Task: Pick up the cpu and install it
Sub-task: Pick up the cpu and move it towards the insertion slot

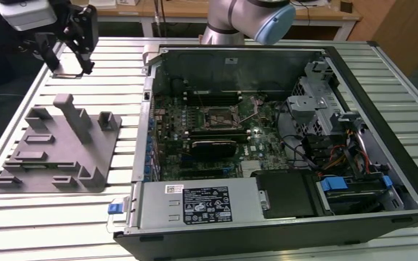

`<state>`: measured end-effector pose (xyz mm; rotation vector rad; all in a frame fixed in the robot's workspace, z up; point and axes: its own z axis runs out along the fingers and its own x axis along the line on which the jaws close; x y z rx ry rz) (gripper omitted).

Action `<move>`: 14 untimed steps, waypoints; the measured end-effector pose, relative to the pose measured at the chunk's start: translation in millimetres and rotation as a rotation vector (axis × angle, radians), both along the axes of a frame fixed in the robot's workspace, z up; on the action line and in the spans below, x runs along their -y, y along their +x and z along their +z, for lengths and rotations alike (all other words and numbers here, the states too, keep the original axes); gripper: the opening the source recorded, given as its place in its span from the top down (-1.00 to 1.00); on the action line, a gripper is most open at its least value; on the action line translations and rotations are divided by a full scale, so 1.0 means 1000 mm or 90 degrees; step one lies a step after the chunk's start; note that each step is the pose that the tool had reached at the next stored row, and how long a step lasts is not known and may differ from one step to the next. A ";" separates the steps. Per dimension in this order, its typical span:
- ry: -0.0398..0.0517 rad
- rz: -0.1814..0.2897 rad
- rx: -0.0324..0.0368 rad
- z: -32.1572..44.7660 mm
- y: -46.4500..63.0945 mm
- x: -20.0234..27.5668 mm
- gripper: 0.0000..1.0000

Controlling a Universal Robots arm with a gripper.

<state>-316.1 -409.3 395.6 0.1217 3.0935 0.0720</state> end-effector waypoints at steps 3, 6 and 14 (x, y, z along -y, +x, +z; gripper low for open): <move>0.0000 0.000 0.0000 0.0000 0.007 0.0000 -0.09; 0.0000 0.000 0.0000 0.0000 0.015 0.0000 -0.09; 0.0000 0.000 -0.0002 -0.0001 0.038 0.0000 -0.09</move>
